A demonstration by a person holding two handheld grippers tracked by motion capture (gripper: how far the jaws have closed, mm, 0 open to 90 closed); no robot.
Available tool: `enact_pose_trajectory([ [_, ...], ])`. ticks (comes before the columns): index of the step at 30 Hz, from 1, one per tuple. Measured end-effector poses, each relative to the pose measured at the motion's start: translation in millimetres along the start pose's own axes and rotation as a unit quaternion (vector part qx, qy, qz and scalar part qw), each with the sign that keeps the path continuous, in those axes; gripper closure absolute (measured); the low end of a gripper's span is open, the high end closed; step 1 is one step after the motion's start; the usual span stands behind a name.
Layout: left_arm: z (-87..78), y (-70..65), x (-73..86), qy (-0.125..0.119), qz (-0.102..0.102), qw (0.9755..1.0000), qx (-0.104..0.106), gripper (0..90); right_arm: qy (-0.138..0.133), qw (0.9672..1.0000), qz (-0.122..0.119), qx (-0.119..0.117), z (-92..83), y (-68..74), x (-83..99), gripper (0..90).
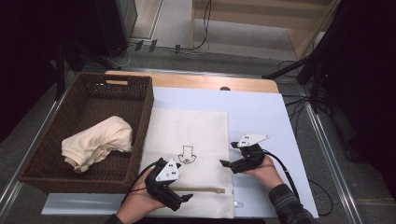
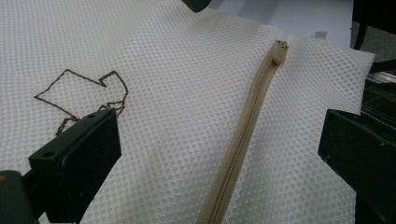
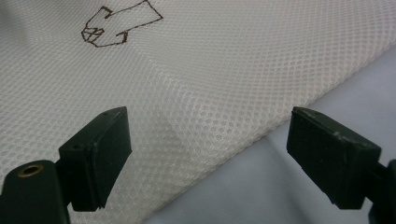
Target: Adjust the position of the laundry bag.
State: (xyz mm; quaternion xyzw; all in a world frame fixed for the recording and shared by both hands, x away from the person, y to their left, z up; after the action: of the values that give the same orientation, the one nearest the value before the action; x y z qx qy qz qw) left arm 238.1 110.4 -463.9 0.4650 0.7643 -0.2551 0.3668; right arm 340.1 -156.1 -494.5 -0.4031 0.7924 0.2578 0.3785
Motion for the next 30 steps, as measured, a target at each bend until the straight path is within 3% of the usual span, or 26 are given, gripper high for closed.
enact_pose_trajectory([
  [12, -0.2, -1.3, 0.7, 0.004, 0.001, 1.0000, 0.000, 0.0, 0.018, 0.9998, -0.012, -0.003, 7.8, 4.0, 6.4, 23.7],
  [16, -0.5, -1.6, 0.9, 0.005, 0.001, 1.0000, 0.000, 0.0, 0.013, 0.9998, -0.017, 0.001, 6.8, 3.5, 7.2, 32.0],
  [20, -1.2, -2.1, 1.3, 0.007, 0.000, 1.0000, -0.002, 0.0, 0.006, 0.9995, -0.029, 0.011, 5.6, 3.3, 8.4, 45.8],
  [30, -0.8, -2.2, 1.4, 0.004, -0.001, 1.0000, -0.001, 0.0, -0.003, 0.9996, -0.023, 0.016, 5.3, -0.4, 8.0, 66.0],
])
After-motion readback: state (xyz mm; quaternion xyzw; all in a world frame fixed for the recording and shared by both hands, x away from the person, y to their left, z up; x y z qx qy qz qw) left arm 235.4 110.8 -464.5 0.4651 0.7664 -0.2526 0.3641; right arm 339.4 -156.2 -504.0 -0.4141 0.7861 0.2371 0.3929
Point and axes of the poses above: each handheld gripper's, and its own axes: z roughly forward along the jaws, x roughly out of its underside, y roughly to its left, the point moved 3 cm from there along z, roughly forward along the jaws, and after that the axes turned 5 degrees about -y, right-handed, at the moved point
